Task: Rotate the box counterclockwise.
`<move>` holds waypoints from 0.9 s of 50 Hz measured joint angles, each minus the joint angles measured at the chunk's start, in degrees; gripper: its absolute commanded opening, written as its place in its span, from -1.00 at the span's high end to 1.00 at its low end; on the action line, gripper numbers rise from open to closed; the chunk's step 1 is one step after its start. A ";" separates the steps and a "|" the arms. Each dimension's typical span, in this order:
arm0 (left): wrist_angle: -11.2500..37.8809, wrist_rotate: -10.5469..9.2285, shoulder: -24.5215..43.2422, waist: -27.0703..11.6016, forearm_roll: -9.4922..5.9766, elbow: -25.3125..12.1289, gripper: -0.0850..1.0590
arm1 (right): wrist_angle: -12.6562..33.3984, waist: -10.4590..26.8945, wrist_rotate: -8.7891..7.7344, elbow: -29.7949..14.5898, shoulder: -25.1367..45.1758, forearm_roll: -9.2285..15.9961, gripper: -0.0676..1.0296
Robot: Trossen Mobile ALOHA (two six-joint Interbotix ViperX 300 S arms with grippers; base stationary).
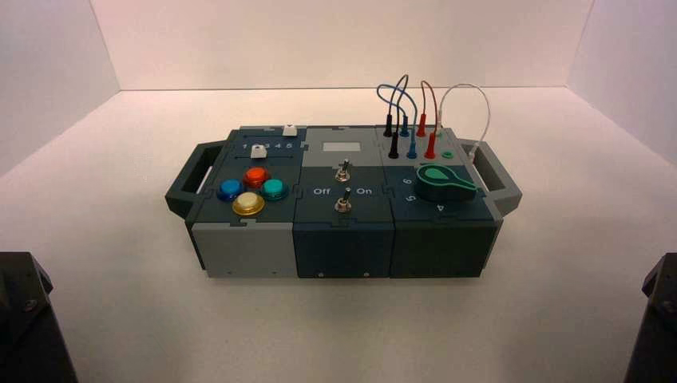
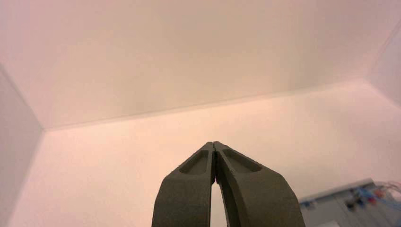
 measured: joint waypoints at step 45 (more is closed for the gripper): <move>10.63 -0.09 36.74 -6.42 -0.09 -20.30 0.91 | 20.48 22.32 0.88 4.31 8.44 25.93 0.92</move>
